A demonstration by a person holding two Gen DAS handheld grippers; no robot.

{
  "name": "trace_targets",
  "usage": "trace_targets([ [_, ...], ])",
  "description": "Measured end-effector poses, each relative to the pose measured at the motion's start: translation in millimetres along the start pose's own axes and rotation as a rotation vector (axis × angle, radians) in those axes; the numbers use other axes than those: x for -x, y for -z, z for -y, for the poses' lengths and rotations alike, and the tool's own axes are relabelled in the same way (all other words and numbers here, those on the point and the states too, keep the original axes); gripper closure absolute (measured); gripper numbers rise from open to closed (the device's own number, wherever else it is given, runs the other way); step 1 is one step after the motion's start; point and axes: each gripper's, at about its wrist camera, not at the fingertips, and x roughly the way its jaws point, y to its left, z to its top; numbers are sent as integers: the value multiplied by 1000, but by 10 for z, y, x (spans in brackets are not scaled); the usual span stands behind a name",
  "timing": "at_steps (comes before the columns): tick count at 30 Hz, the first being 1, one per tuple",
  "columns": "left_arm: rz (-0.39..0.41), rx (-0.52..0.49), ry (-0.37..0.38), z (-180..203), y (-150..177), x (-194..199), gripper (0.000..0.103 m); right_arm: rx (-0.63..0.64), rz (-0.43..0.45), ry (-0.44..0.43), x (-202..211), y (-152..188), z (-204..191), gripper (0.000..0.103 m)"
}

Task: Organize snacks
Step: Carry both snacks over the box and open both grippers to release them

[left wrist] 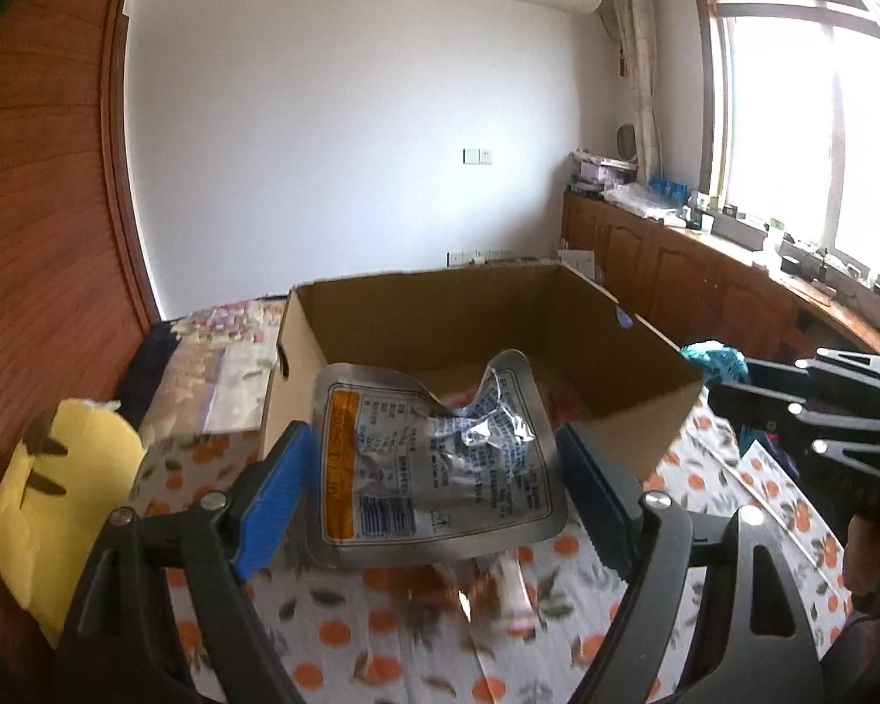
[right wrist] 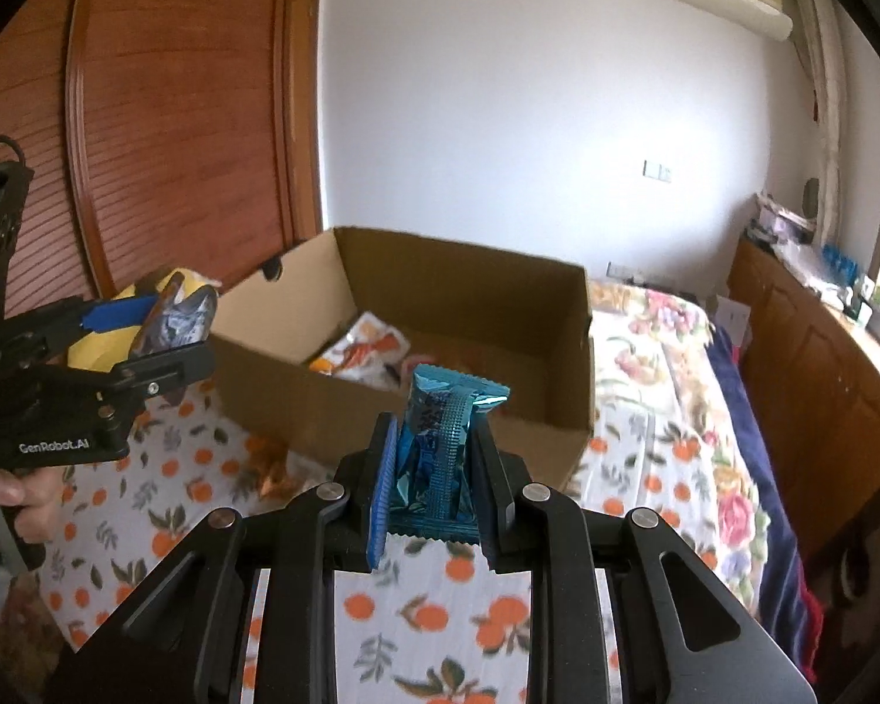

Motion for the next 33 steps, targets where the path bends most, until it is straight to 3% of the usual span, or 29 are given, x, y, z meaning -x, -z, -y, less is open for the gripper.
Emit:
trace_targets([
  [16,-12,32,0,-169,-268,-771,19,-13,-15,-44,-843,-272,168,81],
  [33,-48,24,31,-98,-139,-1012,18,-31,-51,-74,-1199,-202,208,78],
])
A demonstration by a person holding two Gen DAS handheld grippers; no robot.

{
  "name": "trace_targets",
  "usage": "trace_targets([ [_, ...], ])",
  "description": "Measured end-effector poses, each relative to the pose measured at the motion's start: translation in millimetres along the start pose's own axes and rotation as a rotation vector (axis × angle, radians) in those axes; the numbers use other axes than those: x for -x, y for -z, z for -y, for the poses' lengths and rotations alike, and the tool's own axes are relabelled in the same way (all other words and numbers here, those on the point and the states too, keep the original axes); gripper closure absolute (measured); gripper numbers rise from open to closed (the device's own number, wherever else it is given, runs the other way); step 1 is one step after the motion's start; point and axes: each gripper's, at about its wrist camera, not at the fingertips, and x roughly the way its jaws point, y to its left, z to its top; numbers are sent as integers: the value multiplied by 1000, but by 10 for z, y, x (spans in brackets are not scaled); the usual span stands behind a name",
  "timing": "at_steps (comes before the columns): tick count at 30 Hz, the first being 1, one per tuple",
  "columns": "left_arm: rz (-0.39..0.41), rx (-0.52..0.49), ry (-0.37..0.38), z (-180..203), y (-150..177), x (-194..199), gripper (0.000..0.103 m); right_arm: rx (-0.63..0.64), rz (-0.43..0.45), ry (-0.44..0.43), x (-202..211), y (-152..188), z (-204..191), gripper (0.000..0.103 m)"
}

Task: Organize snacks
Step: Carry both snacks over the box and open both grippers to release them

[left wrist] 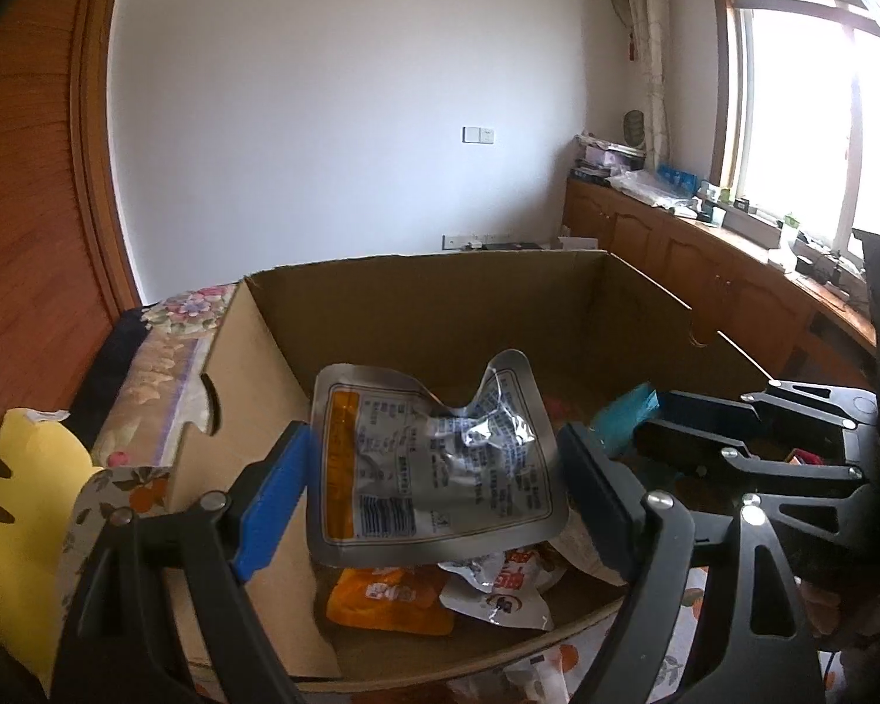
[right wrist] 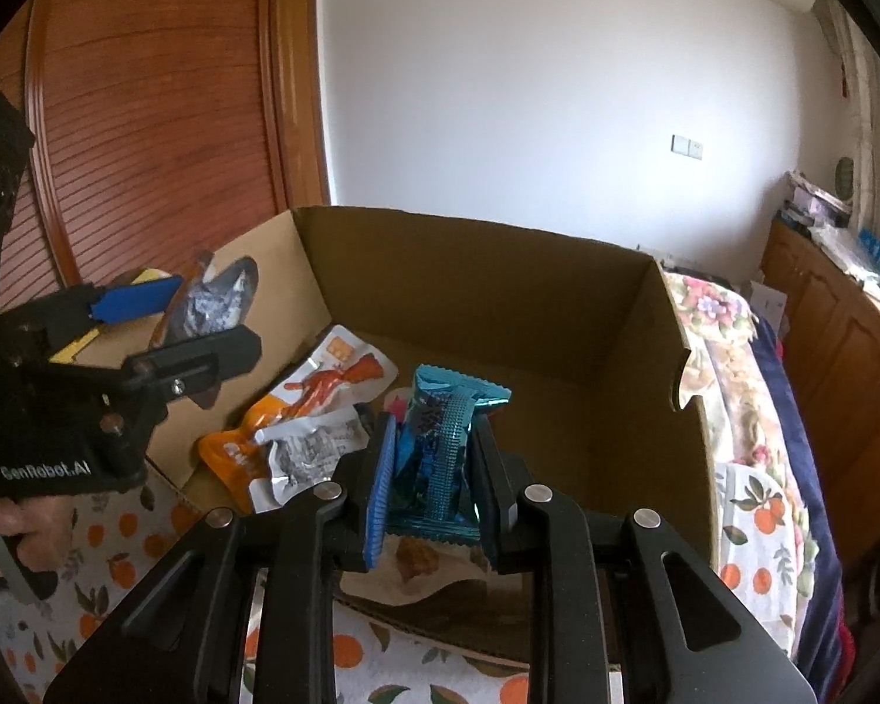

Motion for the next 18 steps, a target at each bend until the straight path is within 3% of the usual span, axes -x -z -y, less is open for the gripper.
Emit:
trace_targets([
  [11,23,-18,-17,32,-24,57,14,-21,2,3,12,7,35,56],
  [18,47,-9,-29,-2,-17,222,14,-6,15,-2,129,23,-25,55],
])
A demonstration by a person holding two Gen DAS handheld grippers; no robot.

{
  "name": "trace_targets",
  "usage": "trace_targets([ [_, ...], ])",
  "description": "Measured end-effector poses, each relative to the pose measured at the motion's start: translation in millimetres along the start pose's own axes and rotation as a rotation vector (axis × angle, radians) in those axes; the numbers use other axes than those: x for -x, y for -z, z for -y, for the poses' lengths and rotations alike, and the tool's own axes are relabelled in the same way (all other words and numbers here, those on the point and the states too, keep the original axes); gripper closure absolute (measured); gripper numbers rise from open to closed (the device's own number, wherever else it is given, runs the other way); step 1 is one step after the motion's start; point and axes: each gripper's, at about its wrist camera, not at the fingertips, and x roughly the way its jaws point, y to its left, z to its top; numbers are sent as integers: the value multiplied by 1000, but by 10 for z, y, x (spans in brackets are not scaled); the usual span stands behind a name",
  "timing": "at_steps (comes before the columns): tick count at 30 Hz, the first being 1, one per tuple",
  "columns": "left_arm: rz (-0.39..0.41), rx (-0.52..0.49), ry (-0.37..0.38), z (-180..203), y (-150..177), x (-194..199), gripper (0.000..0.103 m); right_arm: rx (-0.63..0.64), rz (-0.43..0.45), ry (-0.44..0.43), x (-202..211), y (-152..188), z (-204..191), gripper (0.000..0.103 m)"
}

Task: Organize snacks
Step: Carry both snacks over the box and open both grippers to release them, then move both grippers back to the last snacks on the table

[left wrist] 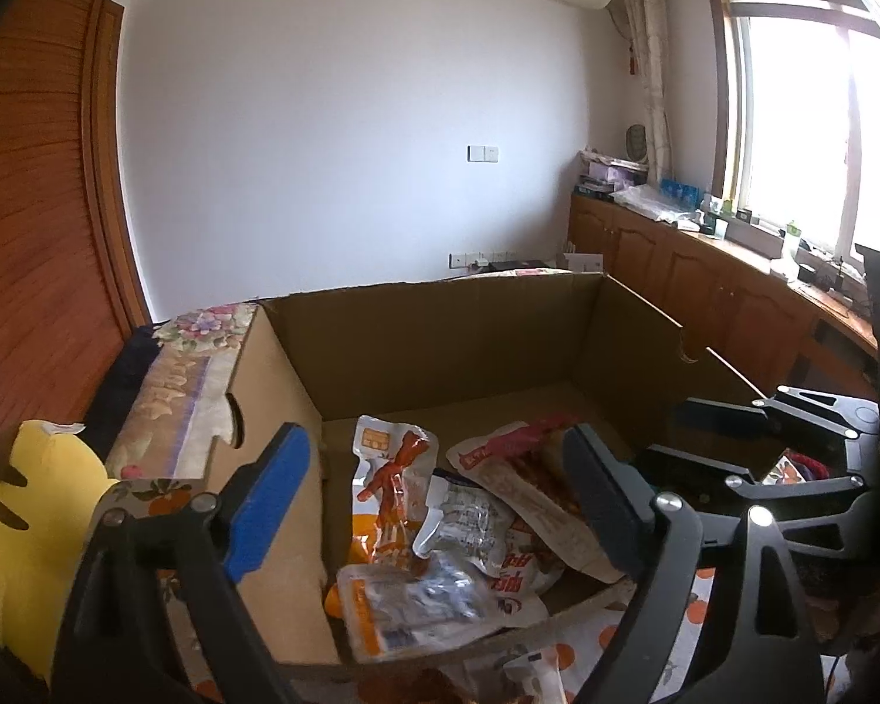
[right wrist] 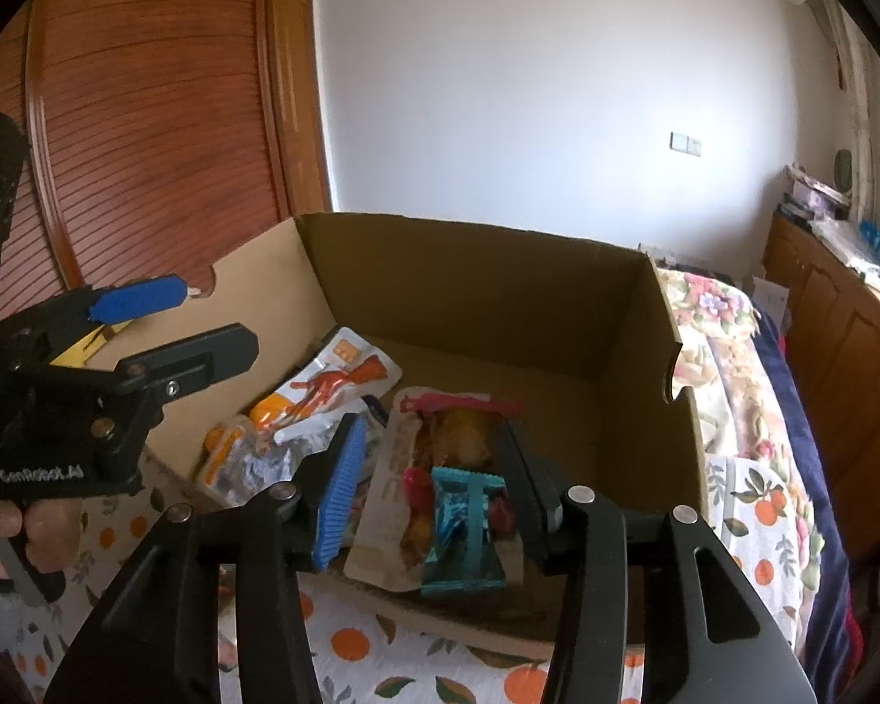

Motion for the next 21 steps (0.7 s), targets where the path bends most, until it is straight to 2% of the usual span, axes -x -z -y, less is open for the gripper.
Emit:
trace_targets([
  [14,3,-6,-19,-18,116,509,14,13,25,13,483,51,-210,55],
  [21,-14,-2,-31,-65,351,766,14,-21,27,-6,729,177,-343,55],
])
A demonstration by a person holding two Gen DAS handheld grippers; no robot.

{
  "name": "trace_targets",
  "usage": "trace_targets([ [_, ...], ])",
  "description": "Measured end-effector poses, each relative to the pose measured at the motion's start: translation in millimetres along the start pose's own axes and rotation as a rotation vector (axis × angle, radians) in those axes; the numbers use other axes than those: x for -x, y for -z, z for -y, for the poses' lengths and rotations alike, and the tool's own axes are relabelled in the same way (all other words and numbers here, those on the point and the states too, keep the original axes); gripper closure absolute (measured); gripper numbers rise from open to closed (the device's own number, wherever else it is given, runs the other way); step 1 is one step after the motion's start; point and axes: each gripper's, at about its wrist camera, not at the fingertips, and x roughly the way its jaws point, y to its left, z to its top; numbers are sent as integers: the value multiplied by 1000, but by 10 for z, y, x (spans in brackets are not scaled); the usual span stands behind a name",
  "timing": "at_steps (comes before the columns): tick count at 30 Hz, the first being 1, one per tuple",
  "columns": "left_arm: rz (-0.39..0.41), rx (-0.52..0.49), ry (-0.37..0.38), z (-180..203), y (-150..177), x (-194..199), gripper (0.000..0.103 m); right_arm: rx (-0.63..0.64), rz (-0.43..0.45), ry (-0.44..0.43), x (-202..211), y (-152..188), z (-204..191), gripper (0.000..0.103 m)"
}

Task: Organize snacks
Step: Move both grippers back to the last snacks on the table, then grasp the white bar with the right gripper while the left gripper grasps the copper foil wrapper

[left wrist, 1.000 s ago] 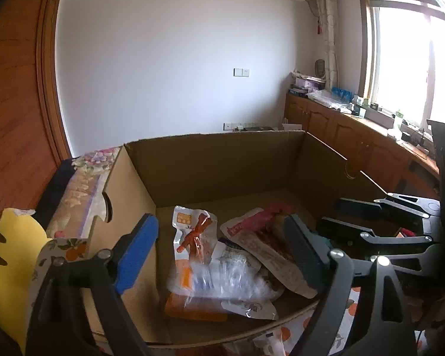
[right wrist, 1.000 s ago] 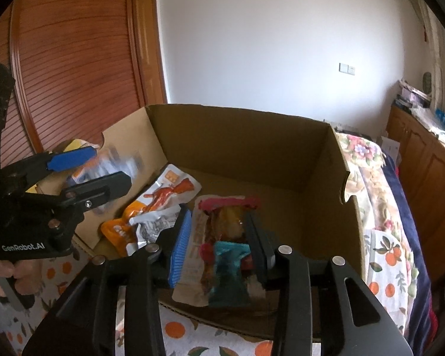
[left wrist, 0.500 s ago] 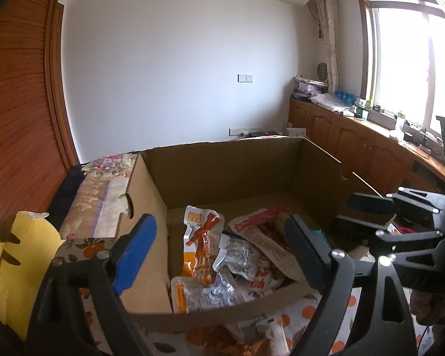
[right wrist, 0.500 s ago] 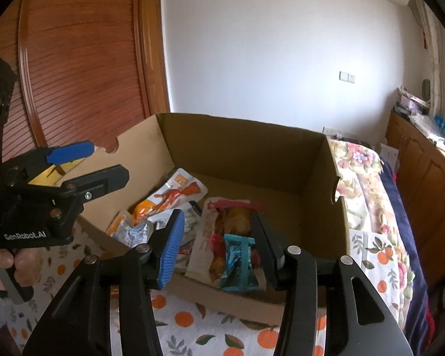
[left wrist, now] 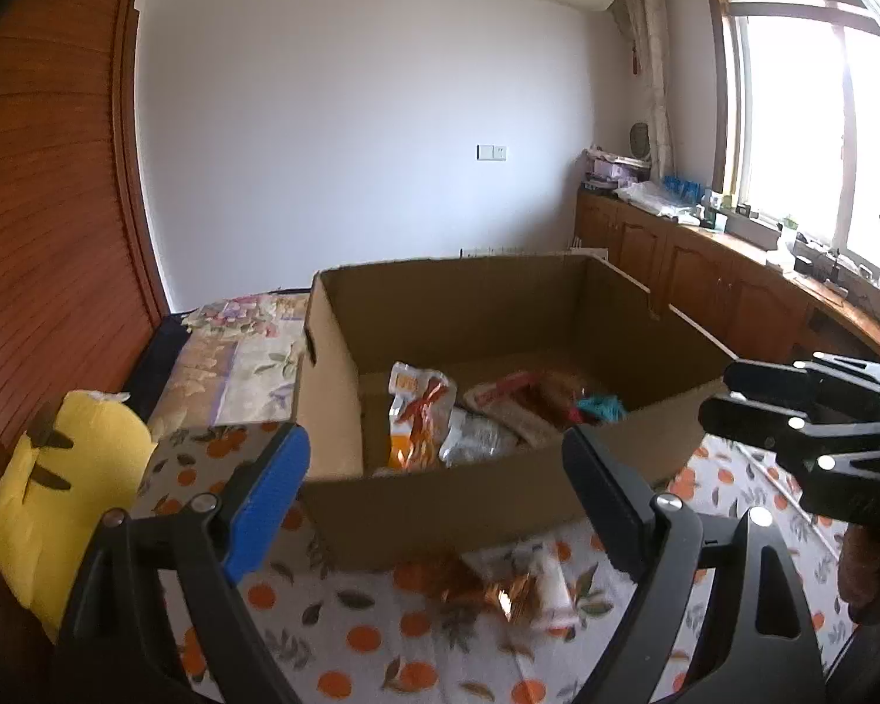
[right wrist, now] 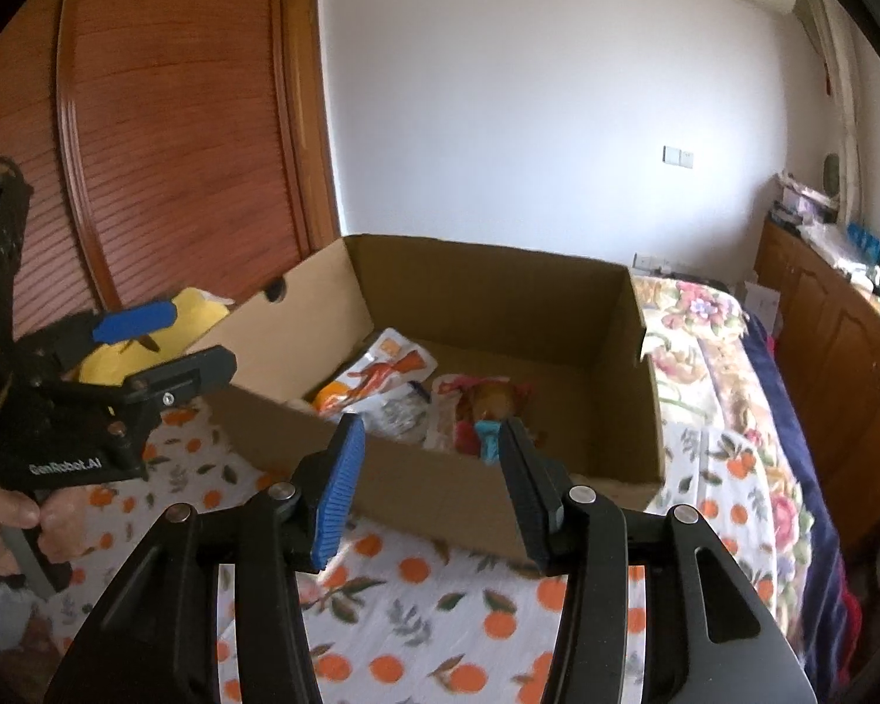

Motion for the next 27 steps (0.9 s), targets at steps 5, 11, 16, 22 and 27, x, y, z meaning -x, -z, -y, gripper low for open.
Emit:
trace_targets([
  [5,-20,16,-5,-82,167,106,14,-5,-17,-10,49,122,-157,55],
  [11,-59,41,-21,-228,473,156,14,-33,-65,-44,-74,329,-332,56],
  [16,-102,53,-23,-321,701,102,14,-42,-126,-53,-347,498,-463,61],
  [22,-134,67,-14,-380,871,45,14,-65,-193,-53,-646,612,-535,62],
  [27,-148,92,-11,-436,930,11,14,-62,-248,-46,-886,707,-592,62],
])
